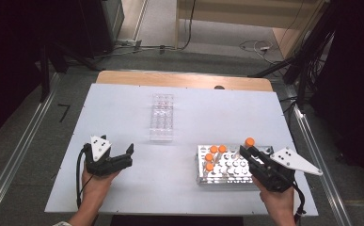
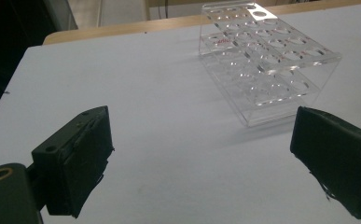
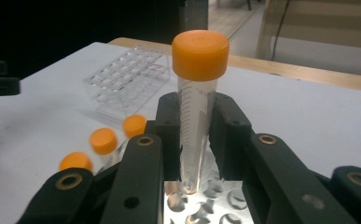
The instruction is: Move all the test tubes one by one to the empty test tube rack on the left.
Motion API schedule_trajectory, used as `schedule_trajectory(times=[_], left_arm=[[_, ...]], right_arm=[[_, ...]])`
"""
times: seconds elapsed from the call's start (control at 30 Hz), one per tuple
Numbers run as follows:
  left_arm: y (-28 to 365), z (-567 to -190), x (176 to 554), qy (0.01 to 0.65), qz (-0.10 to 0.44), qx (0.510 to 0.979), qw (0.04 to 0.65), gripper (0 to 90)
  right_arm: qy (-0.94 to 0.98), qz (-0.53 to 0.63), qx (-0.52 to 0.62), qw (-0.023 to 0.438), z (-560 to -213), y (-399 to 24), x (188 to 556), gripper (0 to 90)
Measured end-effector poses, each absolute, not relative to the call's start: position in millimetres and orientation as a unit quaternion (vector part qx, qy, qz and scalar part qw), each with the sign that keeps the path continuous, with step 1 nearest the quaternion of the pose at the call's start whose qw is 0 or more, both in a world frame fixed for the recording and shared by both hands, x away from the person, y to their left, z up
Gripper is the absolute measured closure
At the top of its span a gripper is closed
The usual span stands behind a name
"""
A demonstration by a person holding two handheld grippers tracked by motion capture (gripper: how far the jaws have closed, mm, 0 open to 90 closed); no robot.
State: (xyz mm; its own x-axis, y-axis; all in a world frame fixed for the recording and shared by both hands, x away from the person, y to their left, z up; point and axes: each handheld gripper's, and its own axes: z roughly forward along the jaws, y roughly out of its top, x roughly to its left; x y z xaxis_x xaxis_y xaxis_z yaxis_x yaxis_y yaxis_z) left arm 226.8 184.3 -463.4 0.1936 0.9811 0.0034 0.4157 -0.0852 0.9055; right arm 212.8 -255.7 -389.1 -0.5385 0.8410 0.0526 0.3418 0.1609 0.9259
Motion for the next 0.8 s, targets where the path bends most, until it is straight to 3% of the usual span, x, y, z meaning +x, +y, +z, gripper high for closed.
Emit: schedule_trajectory(times=[0.8], left_arm=[[175.3, -460.7, 220.7, 0.520, 0.339, 0.662, 0.420, 6.7]], right_arm=[[0.776, 0.509, 0.329, 0.174, -388.8, -200.8, 173.0, 72.3]])
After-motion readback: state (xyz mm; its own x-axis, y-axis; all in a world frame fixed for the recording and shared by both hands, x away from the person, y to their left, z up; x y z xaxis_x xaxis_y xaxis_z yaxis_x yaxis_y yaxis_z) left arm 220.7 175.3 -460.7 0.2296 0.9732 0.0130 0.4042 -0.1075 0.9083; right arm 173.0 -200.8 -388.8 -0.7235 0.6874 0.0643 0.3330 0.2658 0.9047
